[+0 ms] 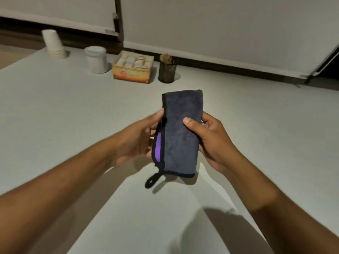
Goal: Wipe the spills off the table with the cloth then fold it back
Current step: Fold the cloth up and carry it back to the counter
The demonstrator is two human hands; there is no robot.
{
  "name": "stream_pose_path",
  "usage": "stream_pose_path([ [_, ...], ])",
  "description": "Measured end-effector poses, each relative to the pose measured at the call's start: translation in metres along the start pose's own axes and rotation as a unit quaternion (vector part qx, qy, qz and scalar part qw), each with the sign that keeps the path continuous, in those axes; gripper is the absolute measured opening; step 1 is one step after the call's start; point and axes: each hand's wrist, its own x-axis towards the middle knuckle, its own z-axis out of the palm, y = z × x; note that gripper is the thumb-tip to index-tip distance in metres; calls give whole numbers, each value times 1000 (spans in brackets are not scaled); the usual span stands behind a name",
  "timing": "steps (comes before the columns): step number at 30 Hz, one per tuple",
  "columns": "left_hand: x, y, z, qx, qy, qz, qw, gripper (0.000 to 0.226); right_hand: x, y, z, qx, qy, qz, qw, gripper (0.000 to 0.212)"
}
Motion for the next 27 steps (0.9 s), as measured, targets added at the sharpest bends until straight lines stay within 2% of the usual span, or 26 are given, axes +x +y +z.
stream_pose_path([
  [3,45,3,29,38,33,39,998,56,28,-3,-34,9,67,-9,998,33],
  [7,103,15,48,68,92,62,992,55,74,-7,-72,-35,126,-17,991,35],
  [15,229,42,46,65,157,35,985,56,196,0,-133,-143,211,-11,967,40],
  [19,295,62,28,101,184,27,977,59,268,5,-157,-190,237,-21,952,46],
  [25,376,86,0,165,246,46,954,61,360,-2,-178,-282,255,-54,923,51],
  [27,391,87,-7,293,286,60,910,63,376,1,-181,-340,247,-52,906,56],
])
